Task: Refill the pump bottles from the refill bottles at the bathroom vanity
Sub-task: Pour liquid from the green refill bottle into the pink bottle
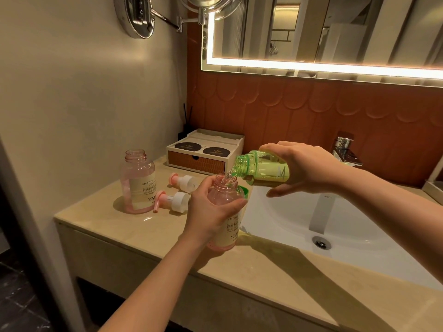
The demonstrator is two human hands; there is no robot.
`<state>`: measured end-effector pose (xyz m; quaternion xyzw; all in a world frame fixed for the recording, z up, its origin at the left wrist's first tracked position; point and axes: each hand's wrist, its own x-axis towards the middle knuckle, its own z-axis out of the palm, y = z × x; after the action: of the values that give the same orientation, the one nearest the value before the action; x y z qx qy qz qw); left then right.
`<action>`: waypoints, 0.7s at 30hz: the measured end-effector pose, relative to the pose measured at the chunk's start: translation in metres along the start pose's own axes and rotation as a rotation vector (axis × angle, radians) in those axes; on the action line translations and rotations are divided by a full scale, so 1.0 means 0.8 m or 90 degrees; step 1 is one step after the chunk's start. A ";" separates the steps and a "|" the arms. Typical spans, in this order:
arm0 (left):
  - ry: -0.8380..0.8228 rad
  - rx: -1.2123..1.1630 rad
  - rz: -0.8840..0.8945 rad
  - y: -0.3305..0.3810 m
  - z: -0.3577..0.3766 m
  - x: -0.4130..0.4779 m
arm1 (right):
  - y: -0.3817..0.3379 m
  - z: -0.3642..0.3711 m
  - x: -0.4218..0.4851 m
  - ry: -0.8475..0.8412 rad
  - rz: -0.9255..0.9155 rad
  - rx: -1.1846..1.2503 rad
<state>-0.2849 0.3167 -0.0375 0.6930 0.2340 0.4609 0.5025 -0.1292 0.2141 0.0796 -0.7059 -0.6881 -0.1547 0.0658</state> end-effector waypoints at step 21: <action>-0.005 -0.015 0.005 -0.003 0.001 0.001 | -0.002 -0.003 0.002 -0.009 -0.007 -0.050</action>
<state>-0.2837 0.3180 -0.0391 0.6899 0.2240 0.4631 0.5094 -0.1312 0.2150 0.0820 -0.7054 -0.6855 -0.1772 0.0322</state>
